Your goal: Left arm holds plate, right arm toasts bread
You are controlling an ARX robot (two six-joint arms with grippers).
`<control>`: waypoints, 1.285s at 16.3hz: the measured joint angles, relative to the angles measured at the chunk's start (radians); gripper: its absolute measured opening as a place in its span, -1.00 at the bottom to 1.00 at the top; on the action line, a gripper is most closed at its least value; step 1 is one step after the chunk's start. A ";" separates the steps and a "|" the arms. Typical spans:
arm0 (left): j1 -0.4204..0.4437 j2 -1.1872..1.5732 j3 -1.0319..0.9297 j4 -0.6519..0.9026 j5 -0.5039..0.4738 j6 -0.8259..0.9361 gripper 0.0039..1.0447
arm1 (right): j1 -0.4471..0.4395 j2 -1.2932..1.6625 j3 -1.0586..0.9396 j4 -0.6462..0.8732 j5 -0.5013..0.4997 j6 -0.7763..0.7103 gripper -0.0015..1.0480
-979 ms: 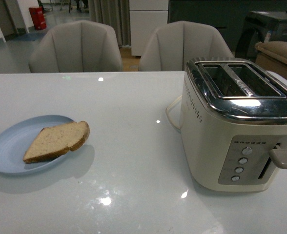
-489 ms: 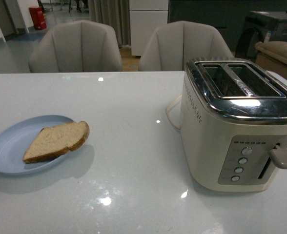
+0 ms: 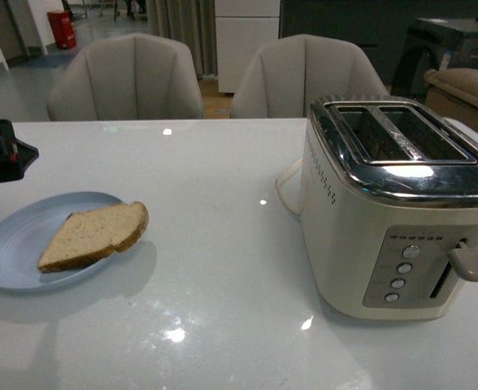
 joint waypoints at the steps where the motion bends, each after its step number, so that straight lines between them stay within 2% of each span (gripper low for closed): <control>1: 0.014 0.046 0.038 -0.013 0.005 0.005 0.88 | 0.000 0.000 0.000 0.000 0.000 0.000 0.88; 4: 0.065 0.174 0.159 -0.041 0.021 0.015 0.88 | 0.000 0.000 0.000 0.000 0.000 0.000 0.88; 7: 0.080 0.238 0.193 -0.025 0.019 0.010 0.88 | 0.000 0.000 0.000 0.000 0.000 0.000 0.88; 13: 0.100 0.362 0.186 0.123 0.036 0.017 0.88 | 0.000 0.000 0.000 0.000 0.000 0.000 0.88; 21: 0.132 0.418 0.144 0.202 0.061 0.019 0.88 | 0.000 0.000 0.000 0.000 0.000 0.000 0.88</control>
